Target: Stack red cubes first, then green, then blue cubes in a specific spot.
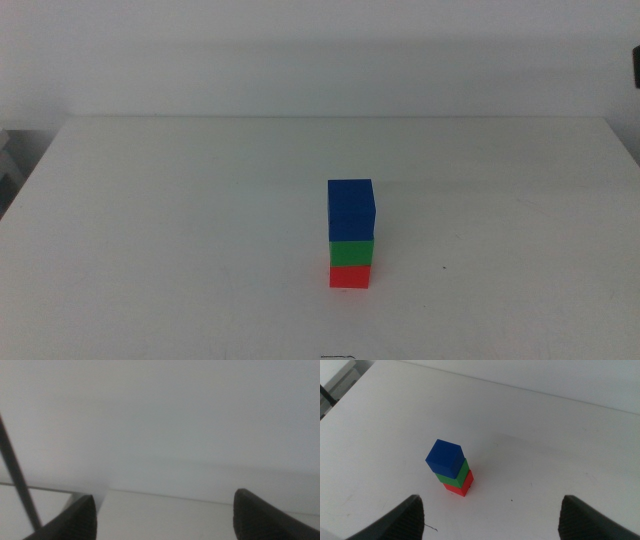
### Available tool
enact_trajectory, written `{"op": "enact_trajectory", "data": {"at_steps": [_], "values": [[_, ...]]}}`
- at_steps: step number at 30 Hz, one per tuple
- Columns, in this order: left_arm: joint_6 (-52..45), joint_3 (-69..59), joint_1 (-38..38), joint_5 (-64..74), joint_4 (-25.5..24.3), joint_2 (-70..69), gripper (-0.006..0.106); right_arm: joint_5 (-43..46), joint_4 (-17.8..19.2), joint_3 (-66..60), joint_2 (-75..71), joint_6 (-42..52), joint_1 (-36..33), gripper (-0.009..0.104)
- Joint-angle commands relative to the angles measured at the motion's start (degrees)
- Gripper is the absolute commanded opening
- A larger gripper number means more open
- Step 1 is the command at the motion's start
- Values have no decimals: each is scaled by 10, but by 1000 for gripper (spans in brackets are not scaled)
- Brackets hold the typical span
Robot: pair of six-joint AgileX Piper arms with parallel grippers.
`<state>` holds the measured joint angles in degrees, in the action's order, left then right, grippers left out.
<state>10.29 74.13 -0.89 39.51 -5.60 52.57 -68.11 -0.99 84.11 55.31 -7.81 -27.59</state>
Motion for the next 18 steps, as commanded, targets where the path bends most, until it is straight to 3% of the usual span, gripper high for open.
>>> {"op": "enact_trajectory", "data": {"at_steps": [1,9,13,18], "values": [[7,9,3,-62,22,-6,93,58,6,-5,-9,6,6,76],[7,-161,3,-192,41,-63,93,241,84,-139,-21,6,21,76],[7,-260,3,-194,41,-105,93,306,56,-207,-27,6,78,76],[7,-378,3,-194,32,-180,93,405,-19,-323,-76,6,192,76]]}}
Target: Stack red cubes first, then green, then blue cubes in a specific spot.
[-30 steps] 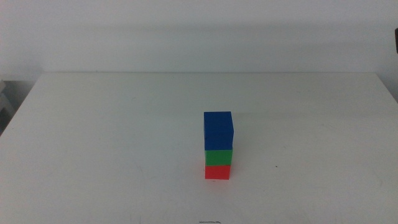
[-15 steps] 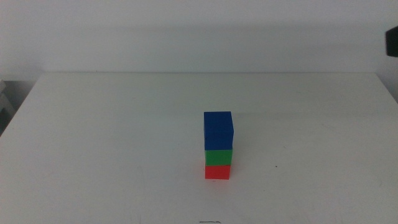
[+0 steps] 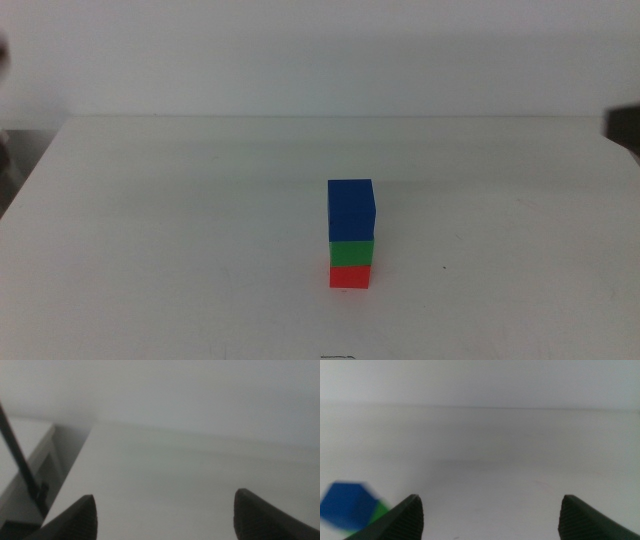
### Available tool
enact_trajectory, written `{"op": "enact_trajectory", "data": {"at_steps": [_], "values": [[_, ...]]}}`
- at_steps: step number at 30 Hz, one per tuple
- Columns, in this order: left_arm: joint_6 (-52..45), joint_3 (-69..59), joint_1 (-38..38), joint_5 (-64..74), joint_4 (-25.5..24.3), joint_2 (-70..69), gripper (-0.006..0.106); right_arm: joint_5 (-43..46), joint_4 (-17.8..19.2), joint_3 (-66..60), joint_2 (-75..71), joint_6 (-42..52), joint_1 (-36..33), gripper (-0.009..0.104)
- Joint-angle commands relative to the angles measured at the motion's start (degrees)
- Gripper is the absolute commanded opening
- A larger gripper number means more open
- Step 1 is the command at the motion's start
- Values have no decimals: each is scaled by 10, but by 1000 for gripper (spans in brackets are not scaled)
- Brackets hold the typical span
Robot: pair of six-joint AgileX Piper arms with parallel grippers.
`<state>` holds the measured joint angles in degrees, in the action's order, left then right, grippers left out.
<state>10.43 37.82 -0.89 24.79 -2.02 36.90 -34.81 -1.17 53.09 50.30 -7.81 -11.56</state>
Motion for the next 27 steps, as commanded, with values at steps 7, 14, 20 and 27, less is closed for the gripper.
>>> {"op": "enact_trajectory", "data": {"at_steps": [7,14,20,27], "values": [[5,-167,3,-47,-8,-168,93,196,12,-227,-232,6,107,76],[5,-276,3,-47,5,-298,93,224,23,-400,-394,6,123,76],[5,-345,3,-92,12,-359,93,225,23,-489,-457,6,124,76],[5,-393,3,-91,11,-390,93,211,21,-541,-513,6,124,76]]}}
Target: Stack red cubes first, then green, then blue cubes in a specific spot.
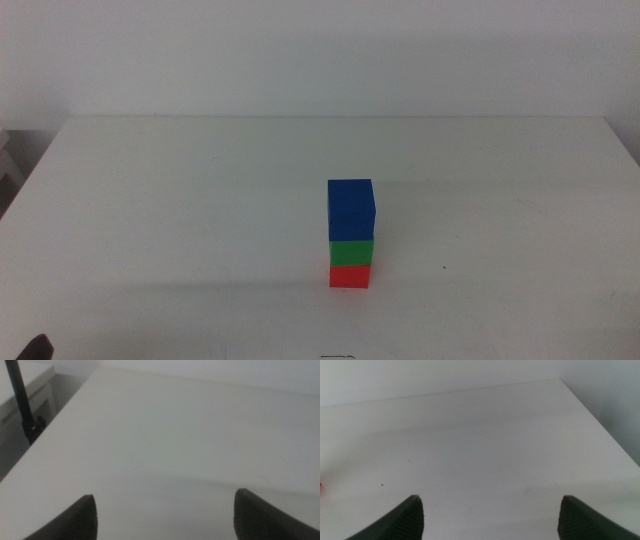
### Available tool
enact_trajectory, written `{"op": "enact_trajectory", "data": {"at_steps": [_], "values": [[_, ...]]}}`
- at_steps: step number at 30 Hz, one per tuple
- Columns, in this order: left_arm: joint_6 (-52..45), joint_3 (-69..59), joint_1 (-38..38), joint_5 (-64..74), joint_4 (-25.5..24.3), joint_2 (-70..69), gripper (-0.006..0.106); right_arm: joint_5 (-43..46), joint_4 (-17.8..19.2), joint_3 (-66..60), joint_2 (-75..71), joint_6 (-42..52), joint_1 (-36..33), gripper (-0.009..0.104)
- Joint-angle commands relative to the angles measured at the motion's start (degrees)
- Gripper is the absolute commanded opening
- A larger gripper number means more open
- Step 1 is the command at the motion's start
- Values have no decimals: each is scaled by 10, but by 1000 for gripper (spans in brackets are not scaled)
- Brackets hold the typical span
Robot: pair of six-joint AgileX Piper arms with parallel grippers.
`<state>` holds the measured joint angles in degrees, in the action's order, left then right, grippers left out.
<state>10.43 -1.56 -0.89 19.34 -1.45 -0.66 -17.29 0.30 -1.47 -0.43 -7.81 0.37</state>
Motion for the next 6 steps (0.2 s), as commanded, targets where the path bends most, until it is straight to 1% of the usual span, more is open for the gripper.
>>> {"op": "enact_trajectory", "data": {"at_steps": [1,6], "values": [[5,0,3,-39,5,-15,93,30,9,5,-11,6,5,76],[5,0,3,-40,5,-15,93,32,9,5,-11,6,5,76]]}}
